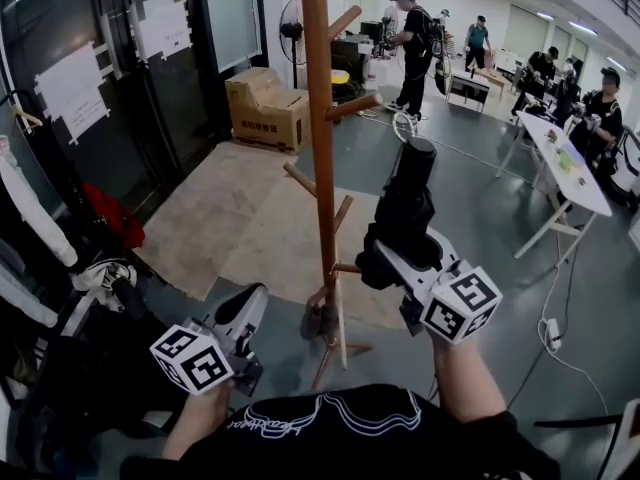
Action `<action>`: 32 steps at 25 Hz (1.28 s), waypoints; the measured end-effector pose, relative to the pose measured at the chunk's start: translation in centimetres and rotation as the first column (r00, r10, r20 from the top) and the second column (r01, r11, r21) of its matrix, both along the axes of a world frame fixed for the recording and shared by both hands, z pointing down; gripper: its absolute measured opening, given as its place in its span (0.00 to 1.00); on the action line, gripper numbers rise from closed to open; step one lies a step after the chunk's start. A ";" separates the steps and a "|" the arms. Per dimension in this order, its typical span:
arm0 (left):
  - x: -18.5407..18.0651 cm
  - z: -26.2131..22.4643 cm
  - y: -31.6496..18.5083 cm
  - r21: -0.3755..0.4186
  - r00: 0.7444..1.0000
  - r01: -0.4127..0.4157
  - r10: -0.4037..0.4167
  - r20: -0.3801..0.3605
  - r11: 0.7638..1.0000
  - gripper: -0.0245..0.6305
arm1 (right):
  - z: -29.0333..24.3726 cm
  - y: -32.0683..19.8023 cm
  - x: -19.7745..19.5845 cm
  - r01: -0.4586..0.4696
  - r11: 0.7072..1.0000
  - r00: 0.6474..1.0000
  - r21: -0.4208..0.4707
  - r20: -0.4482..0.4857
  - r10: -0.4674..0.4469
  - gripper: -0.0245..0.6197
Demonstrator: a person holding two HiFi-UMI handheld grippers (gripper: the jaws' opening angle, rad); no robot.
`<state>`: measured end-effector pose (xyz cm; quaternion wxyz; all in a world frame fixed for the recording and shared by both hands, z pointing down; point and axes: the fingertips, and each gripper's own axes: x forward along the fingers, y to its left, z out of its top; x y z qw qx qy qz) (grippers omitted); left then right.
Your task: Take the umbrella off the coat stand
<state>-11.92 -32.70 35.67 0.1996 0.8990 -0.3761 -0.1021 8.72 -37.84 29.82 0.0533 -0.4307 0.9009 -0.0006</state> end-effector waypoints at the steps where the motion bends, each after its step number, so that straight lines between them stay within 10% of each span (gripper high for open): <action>1: 0.0 0.3 0.1 -0.006 1.000 -0.004 0.004 0.002 1.000 0.04 | 0.5 0.5 -0.1 0.003 1.000 1.000 -0.007 0.006 -0.003 0.42; 32: 10.8 -0.3 6.4 -0.014 0.998 -0.057 0.058 0.011 0.998 0.04 | 6.8 10.9 3.9 0.160 0.974 0.987 -0.158 -0.009 -0.163 0.42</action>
